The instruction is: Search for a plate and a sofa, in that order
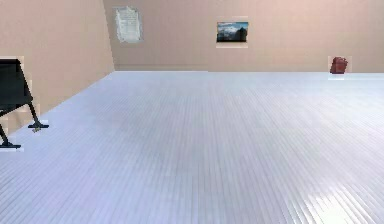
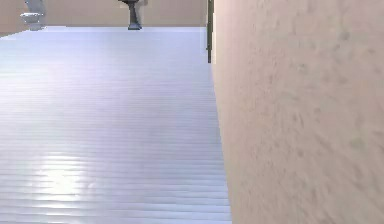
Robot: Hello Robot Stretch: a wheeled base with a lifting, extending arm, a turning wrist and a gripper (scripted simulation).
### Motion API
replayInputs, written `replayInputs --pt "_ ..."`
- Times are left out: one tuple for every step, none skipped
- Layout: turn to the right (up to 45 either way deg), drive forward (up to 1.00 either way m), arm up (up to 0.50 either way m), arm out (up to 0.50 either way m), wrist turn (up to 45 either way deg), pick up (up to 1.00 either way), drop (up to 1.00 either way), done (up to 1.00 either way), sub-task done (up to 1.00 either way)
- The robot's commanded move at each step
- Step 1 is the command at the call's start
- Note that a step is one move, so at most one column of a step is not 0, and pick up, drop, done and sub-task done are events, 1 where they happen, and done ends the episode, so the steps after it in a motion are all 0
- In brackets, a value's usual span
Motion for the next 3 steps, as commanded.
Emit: replayInputs --pt "0.0 0.30 0.00 0.00 0.0 0.00 0.00 0.00 0.00" --pt "-45.0 0.00 0.00 0.00 0.0 0.00 0.00 0.00 0.00" --pt "-42.0 0.00 0.00 0.00 0.0 0.00 0.00 0.00 0.00"
